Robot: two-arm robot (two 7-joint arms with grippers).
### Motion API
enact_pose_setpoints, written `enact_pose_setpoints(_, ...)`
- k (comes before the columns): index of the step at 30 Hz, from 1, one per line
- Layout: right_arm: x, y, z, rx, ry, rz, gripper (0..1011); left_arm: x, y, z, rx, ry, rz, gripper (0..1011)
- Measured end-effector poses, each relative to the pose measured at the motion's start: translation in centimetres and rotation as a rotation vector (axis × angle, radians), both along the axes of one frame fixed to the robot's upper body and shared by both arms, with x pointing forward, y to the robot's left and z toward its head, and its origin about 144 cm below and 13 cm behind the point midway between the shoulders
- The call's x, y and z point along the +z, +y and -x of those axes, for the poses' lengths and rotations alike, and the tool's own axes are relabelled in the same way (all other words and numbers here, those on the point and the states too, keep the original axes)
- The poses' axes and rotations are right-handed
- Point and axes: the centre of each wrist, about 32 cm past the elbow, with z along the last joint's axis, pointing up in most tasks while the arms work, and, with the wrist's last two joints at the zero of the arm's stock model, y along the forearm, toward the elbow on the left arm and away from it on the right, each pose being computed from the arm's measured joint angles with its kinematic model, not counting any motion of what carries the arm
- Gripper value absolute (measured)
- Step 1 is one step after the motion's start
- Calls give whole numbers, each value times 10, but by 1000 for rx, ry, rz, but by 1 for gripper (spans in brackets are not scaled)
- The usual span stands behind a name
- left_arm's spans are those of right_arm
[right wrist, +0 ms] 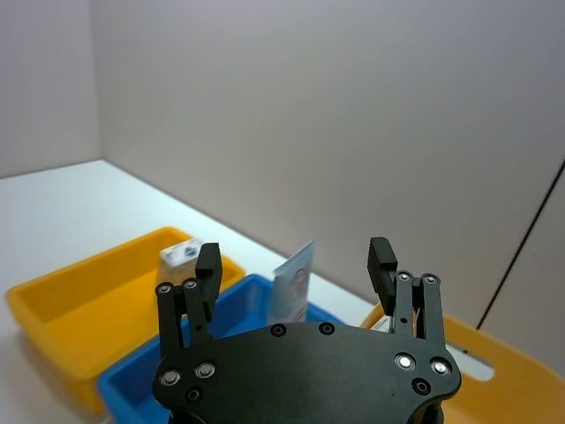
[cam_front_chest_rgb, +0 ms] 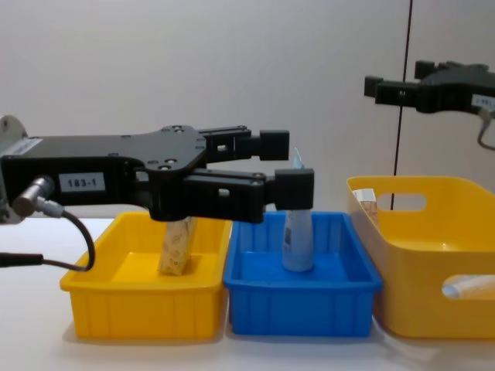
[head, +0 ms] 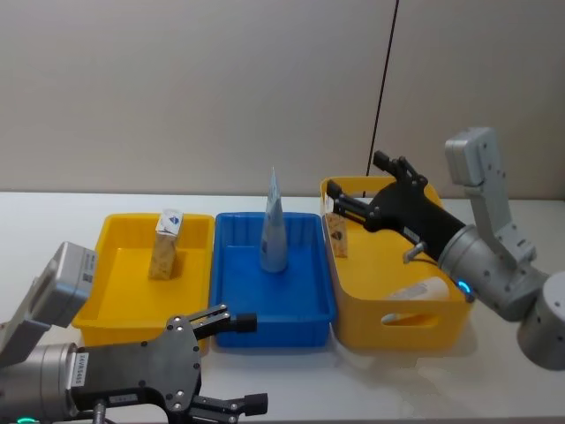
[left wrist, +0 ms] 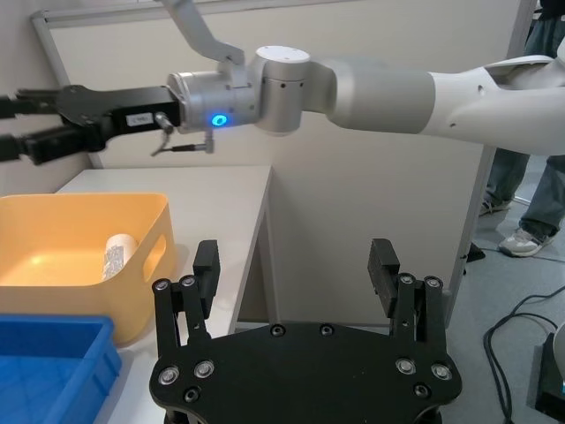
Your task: Bimanual collaborative sorting of washing and personal care products
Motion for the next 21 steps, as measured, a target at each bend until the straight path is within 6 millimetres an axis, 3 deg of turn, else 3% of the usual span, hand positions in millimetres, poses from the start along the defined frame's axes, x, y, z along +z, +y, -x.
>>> enact_pose_setpoints(21, -8, 3, 42, 5, 99, 34, 1000, 0, 0, 0, 0, 0, 0, 1001)
